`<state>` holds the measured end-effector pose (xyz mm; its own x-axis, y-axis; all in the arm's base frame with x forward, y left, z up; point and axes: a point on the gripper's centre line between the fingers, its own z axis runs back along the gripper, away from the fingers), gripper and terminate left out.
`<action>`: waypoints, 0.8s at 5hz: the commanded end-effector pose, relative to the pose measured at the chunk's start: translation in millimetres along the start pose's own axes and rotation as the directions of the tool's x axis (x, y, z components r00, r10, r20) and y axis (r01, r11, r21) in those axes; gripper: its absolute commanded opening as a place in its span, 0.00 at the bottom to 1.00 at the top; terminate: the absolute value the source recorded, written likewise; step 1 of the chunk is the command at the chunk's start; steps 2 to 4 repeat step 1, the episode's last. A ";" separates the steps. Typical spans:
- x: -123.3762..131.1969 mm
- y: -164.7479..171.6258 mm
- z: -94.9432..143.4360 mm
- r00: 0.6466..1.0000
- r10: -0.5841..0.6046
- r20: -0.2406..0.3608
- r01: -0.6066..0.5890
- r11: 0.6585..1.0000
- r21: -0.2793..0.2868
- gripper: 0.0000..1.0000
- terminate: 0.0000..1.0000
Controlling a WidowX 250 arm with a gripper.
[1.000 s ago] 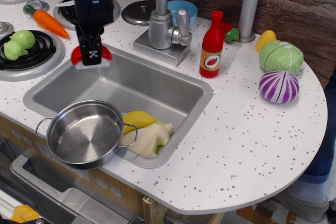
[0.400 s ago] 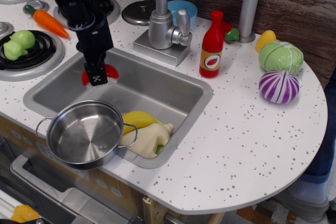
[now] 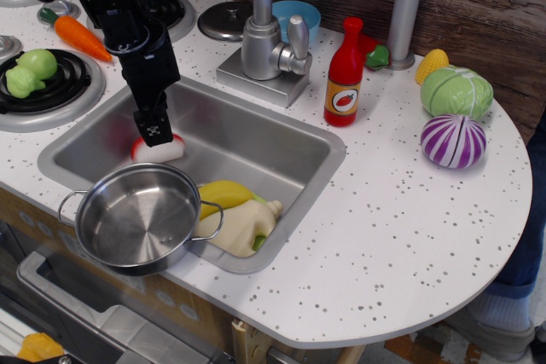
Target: Take sushi out of pan
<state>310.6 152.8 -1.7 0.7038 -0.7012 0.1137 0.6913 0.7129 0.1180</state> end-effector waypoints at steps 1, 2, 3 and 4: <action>-0.8 7.0 11.5 1.000 -0.018 0.011 0.018 0.999 0.036 1.00 1.00; -0.8 7.0 11.5 1.000 -0.018 0.011 0.018 0.999 0.036 1.00 1.00; -0.8 7.0 11.5 1.000 -0.018 0.011 0.018 0.999 0.036 1.00 1.00; -0.8 7.0 11.5 1.000 -0.018 0.011 0.018 0.999 0.036 1.00 1.00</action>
